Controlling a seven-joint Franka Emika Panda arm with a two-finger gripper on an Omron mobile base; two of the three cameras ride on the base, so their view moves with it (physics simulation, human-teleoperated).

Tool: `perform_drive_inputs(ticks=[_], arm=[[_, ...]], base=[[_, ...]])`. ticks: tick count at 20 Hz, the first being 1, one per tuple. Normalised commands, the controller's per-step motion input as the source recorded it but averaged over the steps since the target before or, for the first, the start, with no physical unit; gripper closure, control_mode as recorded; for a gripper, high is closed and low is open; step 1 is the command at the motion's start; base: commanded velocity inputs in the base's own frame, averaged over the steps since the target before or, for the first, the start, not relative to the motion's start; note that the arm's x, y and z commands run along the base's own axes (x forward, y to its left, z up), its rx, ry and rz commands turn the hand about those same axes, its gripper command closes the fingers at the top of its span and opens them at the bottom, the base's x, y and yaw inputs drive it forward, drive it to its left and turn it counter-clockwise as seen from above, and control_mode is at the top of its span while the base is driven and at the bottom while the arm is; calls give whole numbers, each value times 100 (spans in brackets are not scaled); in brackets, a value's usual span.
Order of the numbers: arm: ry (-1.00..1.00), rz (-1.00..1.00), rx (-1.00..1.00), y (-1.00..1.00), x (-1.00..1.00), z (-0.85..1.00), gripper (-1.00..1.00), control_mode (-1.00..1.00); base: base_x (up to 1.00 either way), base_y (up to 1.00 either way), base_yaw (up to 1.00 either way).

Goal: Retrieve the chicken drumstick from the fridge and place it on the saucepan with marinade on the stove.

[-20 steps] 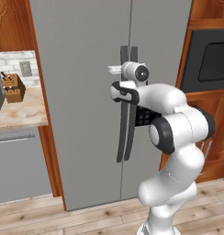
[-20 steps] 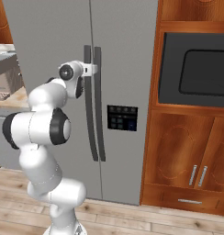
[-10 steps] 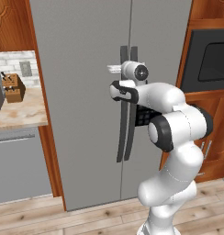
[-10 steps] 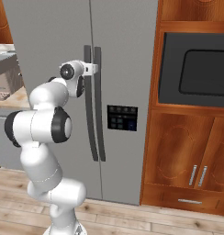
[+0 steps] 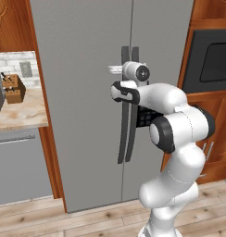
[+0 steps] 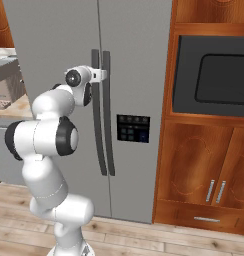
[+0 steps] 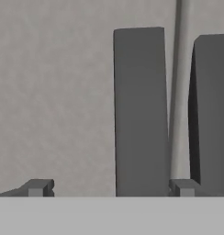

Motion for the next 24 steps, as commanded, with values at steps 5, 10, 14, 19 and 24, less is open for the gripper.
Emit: perform_drive_inputs(ticks=[5,10,14,19,24], arm=[[0,0,0,0,0,0,-100,-100],[0,0,0,0,3,0,-100,-100],[0,-3,0,-1,1,0,-100,-100],[0,-4,0,-4,5,0,-100,-100],[0,-1,0,7,2,0,-100,-100]], base=[[0,0,0],[0,0,0],[0,0,0],[0,0,0],[0,0,0]])
